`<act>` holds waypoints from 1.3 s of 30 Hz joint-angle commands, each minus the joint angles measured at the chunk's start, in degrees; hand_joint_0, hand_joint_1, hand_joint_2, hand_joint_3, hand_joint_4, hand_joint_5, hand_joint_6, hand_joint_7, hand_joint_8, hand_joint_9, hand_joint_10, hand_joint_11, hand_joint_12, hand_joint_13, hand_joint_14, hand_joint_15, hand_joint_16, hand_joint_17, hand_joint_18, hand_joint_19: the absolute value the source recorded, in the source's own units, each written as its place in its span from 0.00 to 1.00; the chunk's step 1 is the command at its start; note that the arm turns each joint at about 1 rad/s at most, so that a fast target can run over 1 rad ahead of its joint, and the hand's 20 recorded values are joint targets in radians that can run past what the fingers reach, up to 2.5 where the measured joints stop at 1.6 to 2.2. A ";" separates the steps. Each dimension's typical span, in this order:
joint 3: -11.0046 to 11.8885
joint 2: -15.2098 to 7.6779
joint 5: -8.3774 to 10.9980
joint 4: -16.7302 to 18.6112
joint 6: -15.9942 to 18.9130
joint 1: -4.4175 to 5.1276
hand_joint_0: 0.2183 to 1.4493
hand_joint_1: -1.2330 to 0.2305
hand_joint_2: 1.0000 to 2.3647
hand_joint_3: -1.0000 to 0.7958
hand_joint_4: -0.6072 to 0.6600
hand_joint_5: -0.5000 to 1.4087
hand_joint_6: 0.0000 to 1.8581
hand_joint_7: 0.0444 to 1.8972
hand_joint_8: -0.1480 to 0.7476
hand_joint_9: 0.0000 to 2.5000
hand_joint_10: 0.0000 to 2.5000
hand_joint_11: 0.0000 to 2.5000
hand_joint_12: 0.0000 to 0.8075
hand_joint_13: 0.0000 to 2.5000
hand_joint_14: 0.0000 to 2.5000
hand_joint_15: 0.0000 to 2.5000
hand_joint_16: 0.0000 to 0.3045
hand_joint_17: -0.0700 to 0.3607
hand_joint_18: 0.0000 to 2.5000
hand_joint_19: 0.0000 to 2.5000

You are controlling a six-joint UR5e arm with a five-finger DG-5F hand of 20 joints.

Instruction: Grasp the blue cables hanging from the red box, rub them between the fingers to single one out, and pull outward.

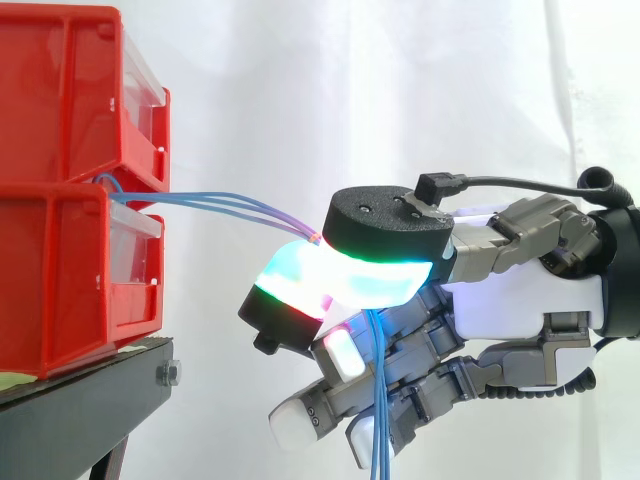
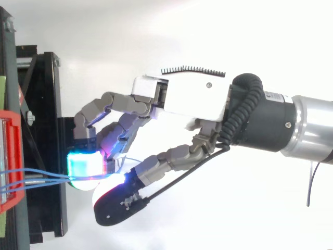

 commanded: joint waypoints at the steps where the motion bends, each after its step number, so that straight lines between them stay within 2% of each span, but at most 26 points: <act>1: -0.06 0.04 0.02 0.00 0.12 0.00 0.39 0.21 0.00 0.28 0.62 0.17 0.49 0.50 0.58 0.36 0.01 0.31 0.58 0.32 0.01 0.16 0.21 0.49 0.37 0.16; 4: 0.03 -0.05 0.02 0.00 0.12 0.00 0.28 0.25 0.00 0.28 0.63 0.17 0.49 0.51 0.60 0.37 0.01 0.31 0.59 0.32 0.01 0.16 0.21 0.50 0.36 0.18; 7: 0.03 0.04 0.02 0.00 0.12 0.00 0.24 0.32 0.00 0.28 0.64 0.18 0.48 0.52 0.62 0.38 0.01 0.31 0.60 0.32 0.01 0.16 0.22 0.51 0.37 0.18; 13: 0.03 0.04 0.02 0.00 0.12 0.00 0.25 0.40 0.00 0.28 0.64 0.19 0.48 0.54 0.63 0.40 0.01 0.31 0.60 0.32 0.01 0.16 0.22 0.51 0.36 0.19; 15: 0.03 -0.05 0.02 0.00 0.12 0.00 0.30 0.43 0.00 0.28 0.63 0.19 0.47 0.56 0.62 0.41 0.01 0.31 0.58 0.33 0.01 0.17 0.21 0.49 0.36 0.20; 23: 0.03 0.04 -0.07 0.00 0.21 0.00 0.33 0.31 0.01 0.40 0.62 0.19 0.48 0.62 0.63 0.41 0.01 0.31 0.59 0.33 0.01 0.17 0.21 0.50 0.37 0.19; 25: 0.03 0.04 -0.07 0.00 0.38 0.00 0.35 0.27 0.01 0.42 0.57 0.18 0.49 0.60 0.62 0.40 0.01 0.31 0.59 0.34 0.01 0.17 0.21 0.50 0.38 0.19; 33: 0.03 0.04 0.02 0.00 0.56 0.00 0.40 0.25 0.01 0.40 0.49 0.17 0.50 0.60 0.61 0.38 0.01 0.31 0.58 0.33 0.01 0.16 0.20 0.49 0.38 0.18; 36: 0.03 0.04 0.02 0.00 0.47 0.00 0.42 0.24 0.01 0.39 0.51 0.16 0.50 0.62 0.60 0.37 0.01 0.31 0.58 0.33 0.01 0.16 0.20 0.49 0.37 0.18; 39: 0.03 0.13 0.02 0.00 0.47 0.00 0.43 0.24 0.01 0.38 0.49 0.16 0.50 0.62 0.59 0.37 0.01 0.31 0.58 0.33 0.01 0.16 0.20 0.49 0.37 0.18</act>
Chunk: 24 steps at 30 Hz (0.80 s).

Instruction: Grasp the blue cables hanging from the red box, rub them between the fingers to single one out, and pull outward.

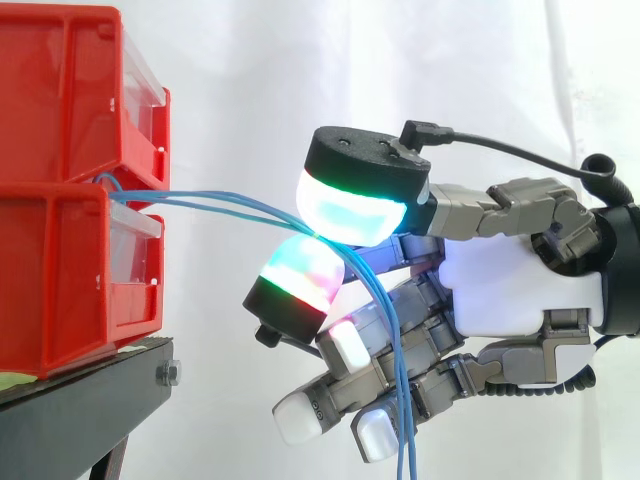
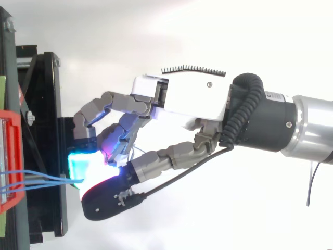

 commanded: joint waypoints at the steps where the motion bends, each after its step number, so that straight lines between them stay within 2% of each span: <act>1: 0.00 0.06 0.09 0.00 0.05 0.00 0.43 0.24 0.01 0.38 0.48 0.16 0.50 0.62 0.59 0.37 0.01 0.31 0.58 0.33 0.01 0.16 0.20 0.49 0.37 0.18; 6: 0.00 0.06 0.00 0.00 0.05 0.00 0.48 0.24 0.01 0.34 0.43 0.15 0.51 0.59 0.57 0.36 0.01 0.30 0.57 0.32 0.01 0.16 0.20 0.48 0.36 0.18; 14: 0.00 0.06 -0.08 0.00 0.22 0.00 0.51 0.22 0.00 0.30 0.50 0.15 0.50 0.52 0.53 0.34 0.01 0.30 0.56 0.32 0.01 0.16 0.20 0.48 0.36 0.17; 24: 0.00 0.06 0.00 0.00 0.66 0.00 0.42 0.23 0.00 0.28 0.57 0.15 0.50 0.51 0.55 0.35 0.01 0.31 0.58 0.32 0.01 0.16 0.20 0.49 0.37 0.16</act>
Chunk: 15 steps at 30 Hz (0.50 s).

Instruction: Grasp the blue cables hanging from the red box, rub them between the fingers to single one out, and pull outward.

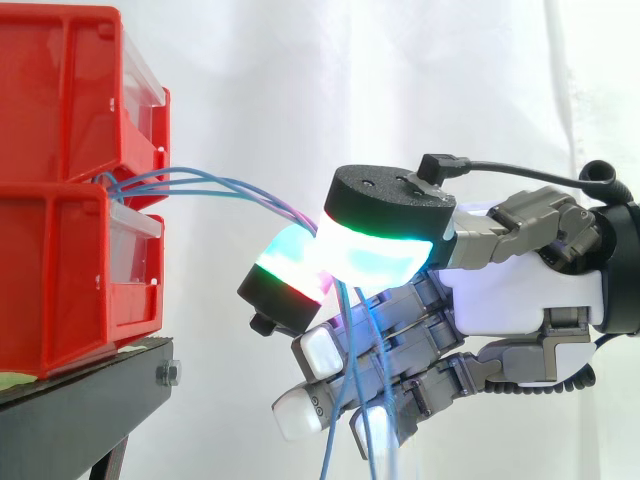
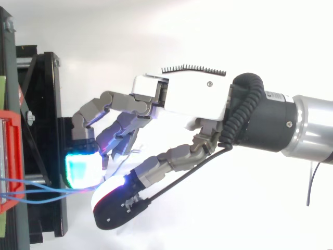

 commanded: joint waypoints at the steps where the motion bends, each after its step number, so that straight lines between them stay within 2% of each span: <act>1: 0.00 0.00 -0.08 0.00 0.03 0.00 0.42 0.23 0.00 0.28 0.57 0.15 0.50 0.52 0.55 0.35 0.01 0.31 0.58 0.32 0.01 0.15 0.20 0.49 0.37 0.16; 7: 0.00 0.00 -0.08 0.00 0.03 0.00 0.35 0.27 0.00 0.28 0.60 0.16 0.49 0.49 0.58 0.36 0.01 0.30 0.58 0.32 0.01 0.16 0.20 0.49 0.36 0.18; 15: 0.00 0.00 -0.08 0.00 0.03 0.09 0.30 0.34 0.00 0.28 0.61 0.17 0.48 0.53 0.60 0.37 0.01 0.30 0.58 0.32 0.01 0.16 0.21 0.49 0.36 0.20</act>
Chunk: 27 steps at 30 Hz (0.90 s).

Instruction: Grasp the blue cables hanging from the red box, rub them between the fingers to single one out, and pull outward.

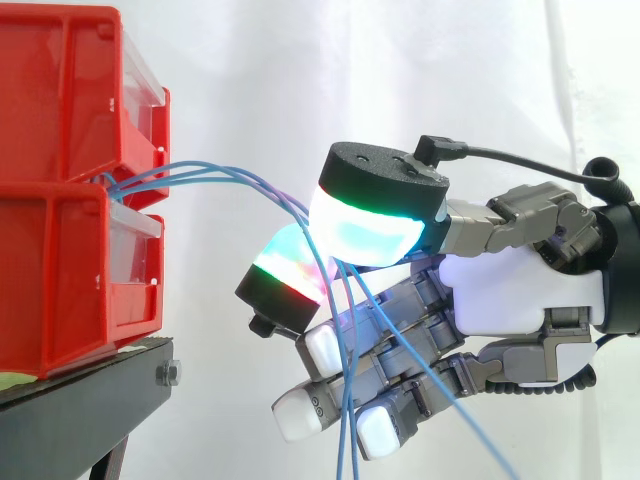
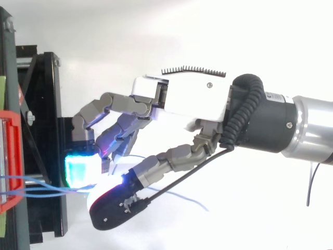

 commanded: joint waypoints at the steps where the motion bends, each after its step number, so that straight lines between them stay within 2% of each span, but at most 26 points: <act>1: 0.00 0.00 0.00 0.00 0.00 0.02 0.31 0.36 0.00 0.28 0.60 0.17 0.48 0.53 0.60 0.38 0.01 0.30 0.59 0.32 0.01 0.16 0.21 0.49 0.36 0.20; 10: 0.00 0.00 0.00 0.09 0.00 0.02 0.33 0.33 0.01 0.39 0.59 0.17 0.49 0.56 0.61 0.38 0.01 0.30 0.58 0.32 0.01 0.17 0.21 0.49 0.36 0.20; 14: 0.00 0.00 0.00 0.09 0.00 0.02 0.31 0.35 0.01 0.39 0.59 0.17 0.48 0.56 0.60 0.39 0.01 0.28 0.58 0.33 0.01 0.17 0.21 0.49 0.36 0.21; 19: 0.00 0.00 0.00 0.09 0.00 0.02 0.30 0.43 0.01 0.39 0.60 0.18 0.47 0.55 0.60 0.39 0.01 0.26 0.58 0.33 0.01 0.17 0.21 0.50 0.36 0.22; 24: 0.00 0.00 -0.09 0.09 0.00 0.02 0.30 0.43 0.01 0.41 0.60 0.18 0.46 0.55 0.62 0.39 0.01 0.26 0.60 0.33 0.01 0.17 0.22 0.51 0.37 0.22; 27: 0.00 0.00 -0.09 0.09 0.00 0.02 0.30 0.39 0.01 0.43 0.61 0.18 0.46 0.56 0.63 0.40 0.01 0.27 0.60 0.33 0.01 0.17 0.22 0.51 0.37 0.21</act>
